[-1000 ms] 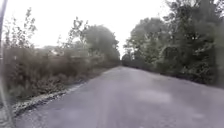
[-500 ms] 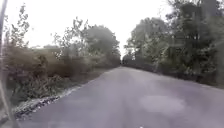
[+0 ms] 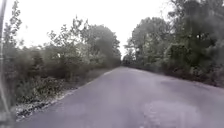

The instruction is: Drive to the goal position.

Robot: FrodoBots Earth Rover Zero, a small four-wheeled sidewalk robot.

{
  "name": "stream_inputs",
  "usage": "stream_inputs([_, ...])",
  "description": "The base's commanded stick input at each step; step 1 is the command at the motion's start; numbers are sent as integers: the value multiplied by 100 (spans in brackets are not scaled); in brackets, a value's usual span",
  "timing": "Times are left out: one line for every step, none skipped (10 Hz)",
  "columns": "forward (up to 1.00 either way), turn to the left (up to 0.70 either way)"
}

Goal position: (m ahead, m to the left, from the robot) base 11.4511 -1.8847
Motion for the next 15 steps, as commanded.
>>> stream_inputs([70,1])
stream_inputs([70,1])
stream_inputs([70,1])
stream_inputs([70,1])
stream_inputs([70,1])
stream_inputs([70,1])
stream_inputs([70,1])
stream_inputs([70,1])
stream_inputs([70,1])
stream_inputs([70,1])
stream_inputs([70,1])
stream_inputs([70,1])
stream_inputs([70,1])
stream_inputs([70,1])
stream_inputs([70,1])
